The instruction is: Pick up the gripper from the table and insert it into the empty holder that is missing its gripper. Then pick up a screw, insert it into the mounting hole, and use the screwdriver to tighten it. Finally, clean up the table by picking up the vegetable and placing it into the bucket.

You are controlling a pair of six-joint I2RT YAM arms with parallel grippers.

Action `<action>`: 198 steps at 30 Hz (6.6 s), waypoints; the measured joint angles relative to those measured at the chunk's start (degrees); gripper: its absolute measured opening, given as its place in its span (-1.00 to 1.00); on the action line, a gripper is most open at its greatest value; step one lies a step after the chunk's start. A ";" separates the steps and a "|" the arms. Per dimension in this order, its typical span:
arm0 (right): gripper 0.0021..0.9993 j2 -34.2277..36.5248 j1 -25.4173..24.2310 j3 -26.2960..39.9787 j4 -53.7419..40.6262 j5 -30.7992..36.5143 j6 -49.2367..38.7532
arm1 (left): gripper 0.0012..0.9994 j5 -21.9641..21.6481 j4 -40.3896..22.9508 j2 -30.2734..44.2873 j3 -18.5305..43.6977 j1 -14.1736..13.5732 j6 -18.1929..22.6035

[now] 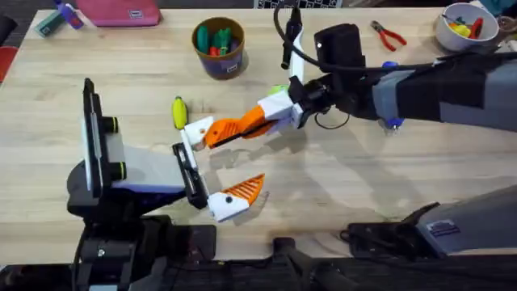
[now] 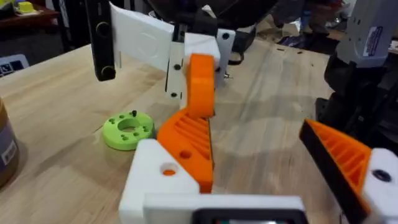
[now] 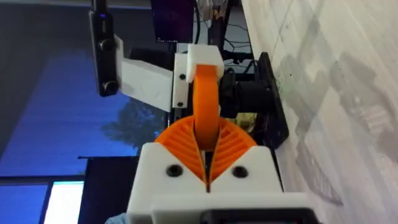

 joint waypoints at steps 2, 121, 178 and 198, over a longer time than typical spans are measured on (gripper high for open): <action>-0.99 0.00 0.60 0.15 0.10 0.57 0.22 | 0.97 0.00 0.00 0.02 0.00 0.02 0.00; 0.49 11.74 -0.57 48.48 -78.79 84.22 -33.79 | 0.97 0.02 -0.02 0.00 0.00 0.37 0.02; -0.56 22.50 0.57 48.50 -72.25 84.81 -32.23 | 0.97 0.04 -0.02 0.01 0.00 0.37 0.02; -0.56 20.81 0.72 48.50 -71.54 84.80 -32.24 | 0.97 0.04 -0.02 0.00 0.00 0.37 0.02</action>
